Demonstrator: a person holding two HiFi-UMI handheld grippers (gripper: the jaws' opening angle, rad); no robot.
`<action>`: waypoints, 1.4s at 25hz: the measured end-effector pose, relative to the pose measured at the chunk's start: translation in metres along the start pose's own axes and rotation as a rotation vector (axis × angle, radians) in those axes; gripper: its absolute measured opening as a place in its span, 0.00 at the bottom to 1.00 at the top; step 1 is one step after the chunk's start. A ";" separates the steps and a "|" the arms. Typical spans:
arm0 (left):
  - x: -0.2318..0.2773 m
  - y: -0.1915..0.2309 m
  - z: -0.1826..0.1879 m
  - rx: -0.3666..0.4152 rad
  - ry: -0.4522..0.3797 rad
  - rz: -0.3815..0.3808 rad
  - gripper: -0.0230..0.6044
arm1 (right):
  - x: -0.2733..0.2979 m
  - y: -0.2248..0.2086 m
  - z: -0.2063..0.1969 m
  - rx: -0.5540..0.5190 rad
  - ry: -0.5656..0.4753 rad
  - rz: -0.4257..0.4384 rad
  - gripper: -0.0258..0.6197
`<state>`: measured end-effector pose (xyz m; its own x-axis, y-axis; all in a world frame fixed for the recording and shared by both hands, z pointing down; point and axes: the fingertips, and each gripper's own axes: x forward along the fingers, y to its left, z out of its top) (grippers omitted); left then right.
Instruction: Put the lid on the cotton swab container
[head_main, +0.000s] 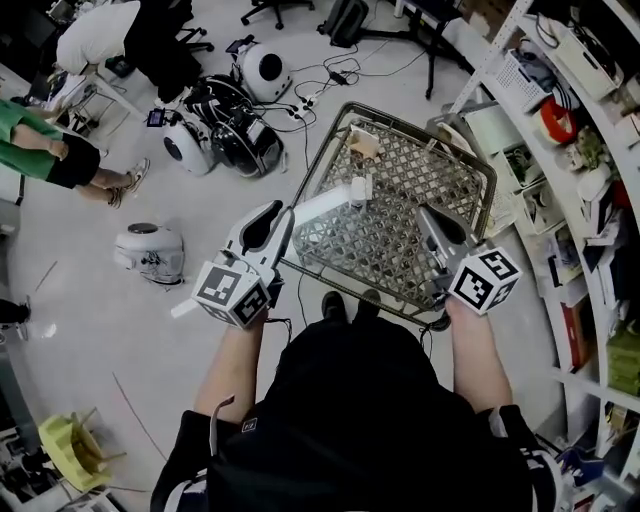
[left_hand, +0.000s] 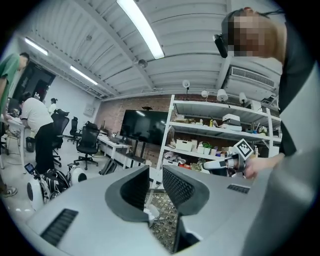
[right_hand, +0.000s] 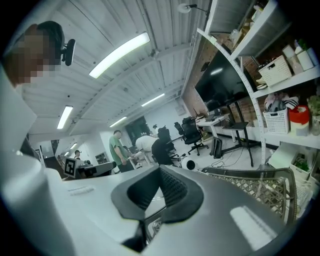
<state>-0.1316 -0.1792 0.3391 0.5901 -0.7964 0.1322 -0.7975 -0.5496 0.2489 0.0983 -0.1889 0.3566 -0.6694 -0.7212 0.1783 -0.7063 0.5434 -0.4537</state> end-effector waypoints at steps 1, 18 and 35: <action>0.000 0.005 -0.002 0.004 0.008 0.001 0.15 | 0.004 0.002 -0.001 0.000 0.002 -0.008 0.05; 0.044 0.041 -0.063 -0.002 0.164 -0.049 0.16 | 0.039 -0.029 -0.037 0.089 0.090 -0.064 0.05; 0.127 0.048 -0.164 0.007 0.417 -0.094 0.19 | 0.087 -0.103 -0.084 0.185 0.206 -0.057 0.05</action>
<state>-0.0740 -0.2654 0.5253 0.6596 -0.5735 0.4859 -0.7376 -0.6182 0.2717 0.0932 -0.2715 0.4920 -0.6759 -0.6357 0.3728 -0.7026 0.4033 -0.5862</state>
